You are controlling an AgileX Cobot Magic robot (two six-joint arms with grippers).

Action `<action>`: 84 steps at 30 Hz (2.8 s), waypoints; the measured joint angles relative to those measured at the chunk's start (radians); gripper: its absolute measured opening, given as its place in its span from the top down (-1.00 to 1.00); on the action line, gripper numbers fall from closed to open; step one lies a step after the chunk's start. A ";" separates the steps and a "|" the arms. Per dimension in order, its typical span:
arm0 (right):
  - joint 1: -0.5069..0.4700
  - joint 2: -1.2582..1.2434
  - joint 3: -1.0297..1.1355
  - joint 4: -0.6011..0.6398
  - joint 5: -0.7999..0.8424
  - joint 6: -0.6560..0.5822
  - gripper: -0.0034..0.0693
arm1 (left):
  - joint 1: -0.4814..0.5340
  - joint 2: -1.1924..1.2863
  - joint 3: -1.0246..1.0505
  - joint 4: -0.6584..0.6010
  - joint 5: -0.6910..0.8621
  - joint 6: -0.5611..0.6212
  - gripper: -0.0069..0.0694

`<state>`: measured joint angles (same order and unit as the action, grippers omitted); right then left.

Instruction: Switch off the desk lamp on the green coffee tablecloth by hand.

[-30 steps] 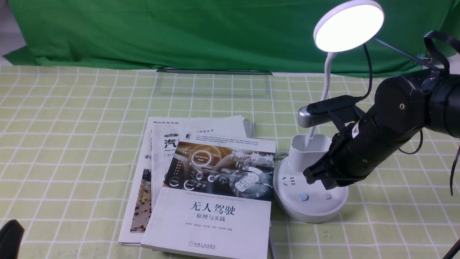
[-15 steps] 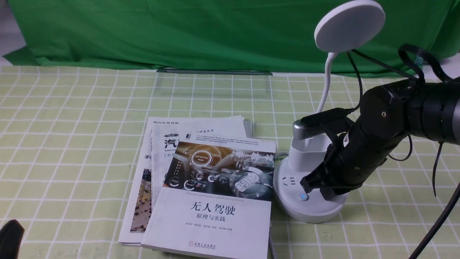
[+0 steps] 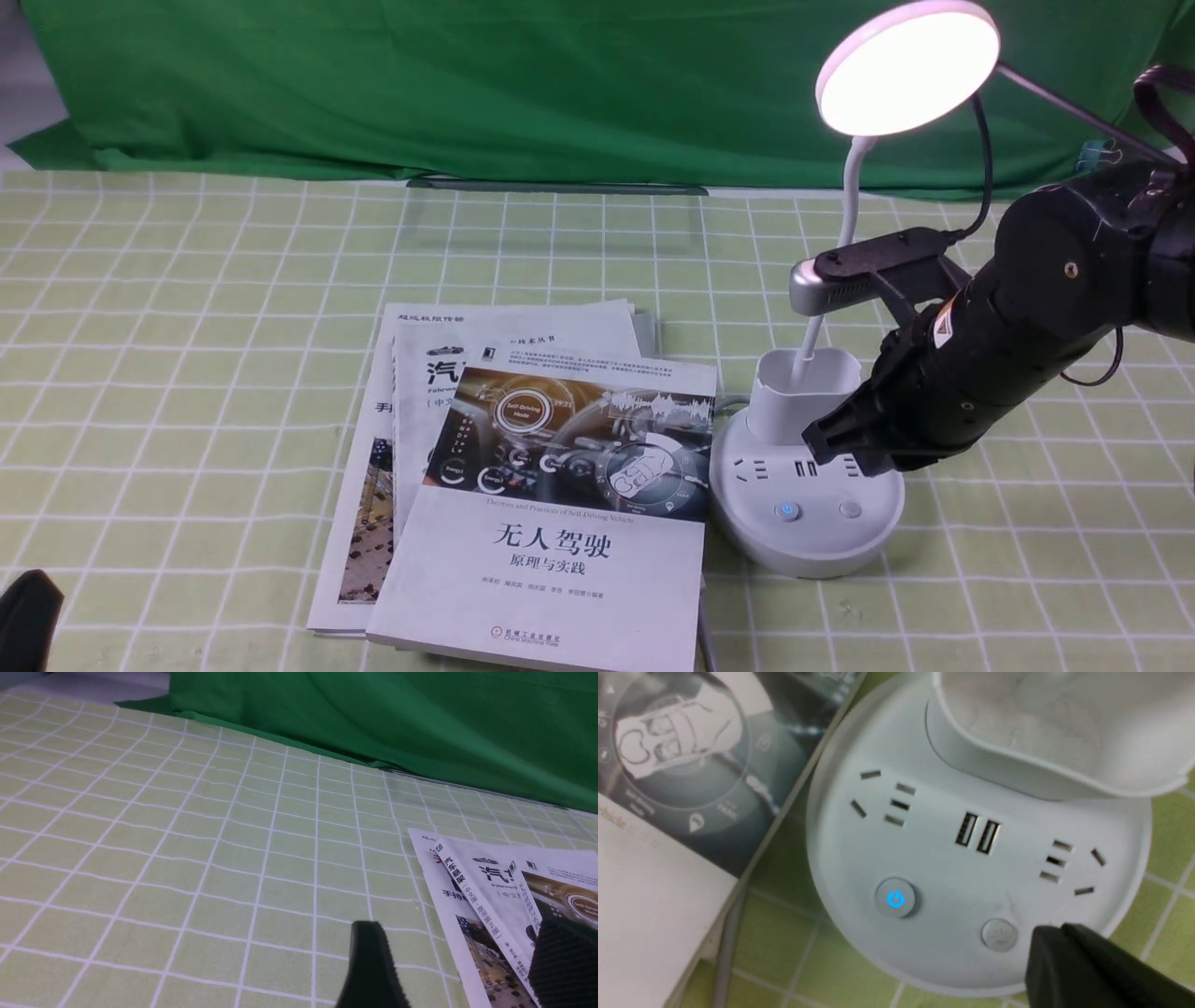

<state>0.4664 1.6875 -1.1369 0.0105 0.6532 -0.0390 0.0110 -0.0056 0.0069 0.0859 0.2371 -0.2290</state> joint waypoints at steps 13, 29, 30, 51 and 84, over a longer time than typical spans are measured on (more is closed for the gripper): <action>0.000 0.000 0.000 0.001 0.000 0.004 0.78 | 0.000 0.000 0.000 0.000 0.000 0.000 -0.26; 0.000 0.043 0.000 0.003 0.003 0.006 0.78 | 0.000 0.000 0.000 0.000 0.000 0.000 -0.26; 0.000 0.054 0.000 0.006 0.004 0.006 0.78 | 0.000 0.000 0.000 0.000 0.000 0.000 -0.26; 0.000 0.074 -0.001 0.017 -0.004 0.006 0.78 | 0.000 0.000 0.000 0.000 0.000 0.000 -0.26; 0.000 -0.373 0.223 0.020 0.096 0.008 0.78 | 0.000 0.000 0.000 0.000 0.000 0.000 -0.26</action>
<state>0.4664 1.3145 -0.9140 0.0302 0.7493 -0.0308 0.0110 -0.0056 0.0069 0.0859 0.2371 -0.2290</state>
